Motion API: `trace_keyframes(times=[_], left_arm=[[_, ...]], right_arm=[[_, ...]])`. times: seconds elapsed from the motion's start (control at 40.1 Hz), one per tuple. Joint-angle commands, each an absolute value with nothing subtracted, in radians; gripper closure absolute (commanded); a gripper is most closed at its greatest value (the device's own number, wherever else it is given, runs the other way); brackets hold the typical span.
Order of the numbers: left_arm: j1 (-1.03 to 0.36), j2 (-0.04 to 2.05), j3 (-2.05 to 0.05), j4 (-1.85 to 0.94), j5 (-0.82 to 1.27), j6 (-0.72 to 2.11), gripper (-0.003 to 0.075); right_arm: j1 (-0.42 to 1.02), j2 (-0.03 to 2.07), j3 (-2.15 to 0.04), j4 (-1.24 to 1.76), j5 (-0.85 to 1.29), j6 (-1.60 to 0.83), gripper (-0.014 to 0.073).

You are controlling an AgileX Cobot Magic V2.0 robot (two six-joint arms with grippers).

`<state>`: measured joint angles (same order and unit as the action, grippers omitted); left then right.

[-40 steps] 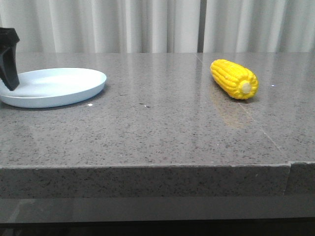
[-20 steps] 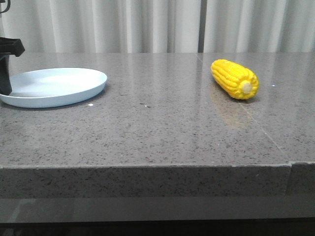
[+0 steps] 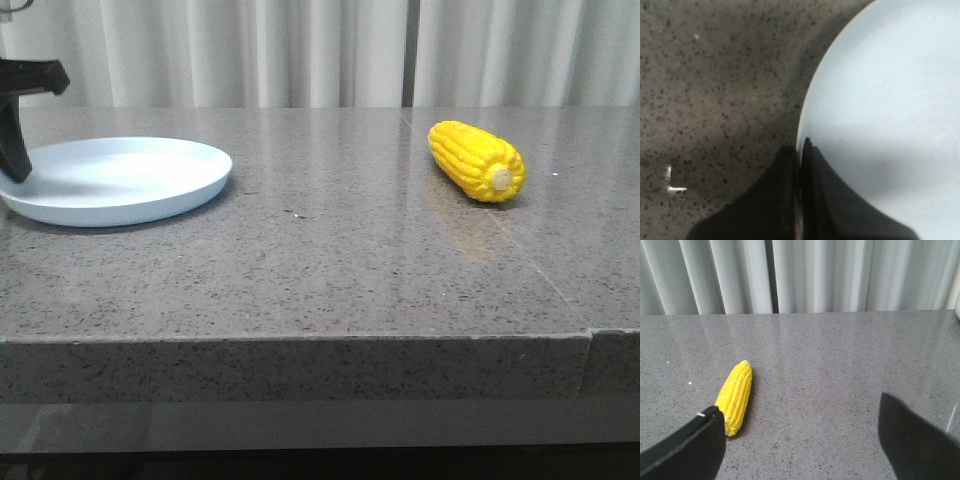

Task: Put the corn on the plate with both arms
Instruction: 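Lower the left gripper to the pale blue plate's rim and push it toward the corn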

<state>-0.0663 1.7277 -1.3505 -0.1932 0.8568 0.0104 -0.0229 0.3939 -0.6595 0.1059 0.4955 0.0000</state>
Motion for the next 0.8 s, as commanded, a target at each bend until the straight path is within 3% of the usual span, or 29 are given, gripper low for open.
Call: trace_keyframes(times=[0.0, 0.324, 0.773], left_arm=[[-0.100, 1.684, -1.448, -0.219, 0.863, 0.012, 0.0741], [-0.243, 1.716, -1.632, -0.332, 0.886, 0.012, 0.0740], [-0.304, 1.851, -1.644, -0.347, 0.867, 0.012, 0.0739]], right_arm=[[-0.030, 0.409, -0.696, 0.112, 0.416, -0.011, -0.0052], [-0.030, 0.409, -0.696, 0.112, 0.416, -0.011, -0.0052], [-0.030, 0.409, -0.696, 0.112, 0.416, -0.011, -0.0052]])
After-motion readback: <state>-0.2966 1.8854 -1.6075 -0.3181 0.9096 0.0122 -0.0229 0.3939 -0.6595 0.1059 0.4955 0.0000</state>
